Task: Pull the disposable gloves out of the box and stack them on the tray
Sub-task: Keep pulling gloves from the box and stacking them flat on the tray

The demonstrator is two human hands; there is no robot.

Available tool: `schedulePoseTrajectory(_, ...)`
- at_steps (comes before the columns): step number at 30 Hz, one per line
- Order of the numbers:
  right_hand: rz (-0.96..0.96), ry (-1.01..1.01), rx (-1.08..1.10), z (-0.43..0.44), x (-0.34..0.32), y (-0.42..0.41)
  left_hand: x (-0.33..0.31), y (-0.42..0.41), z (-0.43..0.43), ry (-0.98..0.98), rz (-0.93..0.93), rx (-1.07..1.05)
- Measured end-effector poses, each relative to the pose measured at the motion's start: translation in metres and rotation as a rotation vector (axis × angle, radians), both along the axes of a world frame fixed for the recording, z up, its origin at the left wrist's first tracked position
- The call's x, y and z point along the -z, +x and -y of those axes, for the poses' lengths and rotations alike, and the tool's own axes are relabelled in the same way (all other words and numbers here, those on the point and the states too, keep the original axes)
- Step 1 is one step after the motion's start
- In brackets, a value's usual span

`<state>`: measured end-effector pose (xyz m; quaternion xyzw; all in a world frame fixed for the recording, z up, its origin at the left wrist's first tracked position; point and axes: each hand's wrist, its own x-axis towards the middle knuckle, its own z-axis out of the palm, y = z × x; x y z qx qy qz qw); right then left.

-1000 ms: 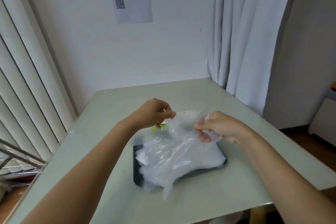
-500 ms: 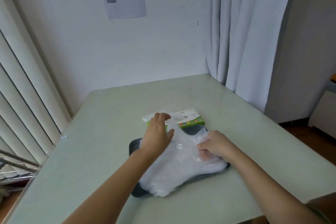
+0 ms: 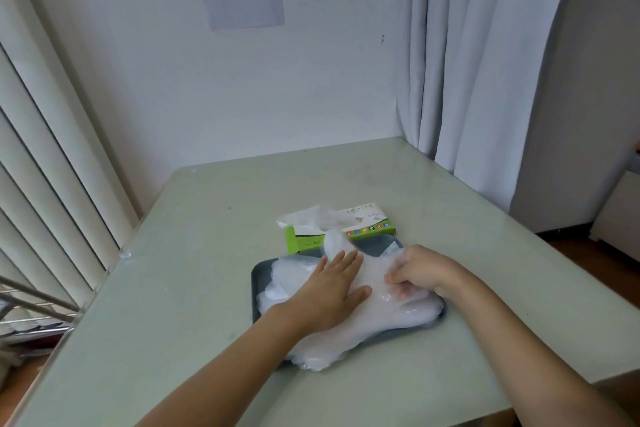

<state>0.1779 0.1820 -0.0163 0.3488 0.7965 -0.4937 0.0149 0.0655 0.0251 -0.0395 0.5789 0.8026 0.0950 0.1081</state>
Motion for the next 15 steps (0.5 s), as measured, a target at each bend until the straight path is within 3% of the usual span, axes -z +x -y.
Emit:
schedulePoseTrajectory(4, 0.016, 0.061, 0.047, 0.002, 0.000, -0.001, 0.009, -0.001, 0.005, -0.104, 0.012, -0.030)
schedulePoseTrajectory(7, -0.031, 0.292, 0.119, 0.011, -0.004, 0.005, 0.015, 0.000, 0.006, -0.109, -0.022, -0.032)
schedulePoseTrajectory(10, -0.405, 0.684, 0.266, 0.032, -0.008, 0.011, 0.017, 0.000, 0.003, -0.121, -0.035, -0.058)
schedulePoseTrajectory(12, -0.583, 0.754, 0.177, 0.046, -0.012, 0.008, 0.017, 0.002, 0.003, -0.110, -0.012, -0.065)
schedulePoseTrajectory(13, -0.555, 0.704, 0.097, 0.052, -0.013, 0.005, 0.017, 0.001, 0.003, -0.092, 0.017, -0.066)
schedulePoseTrajectory(15, -0.321, 0.579, -0.064, 0.056, -0.007, -0.001, 0.015, -0.005, 0.003, -0.041, 0.128, -0.076)
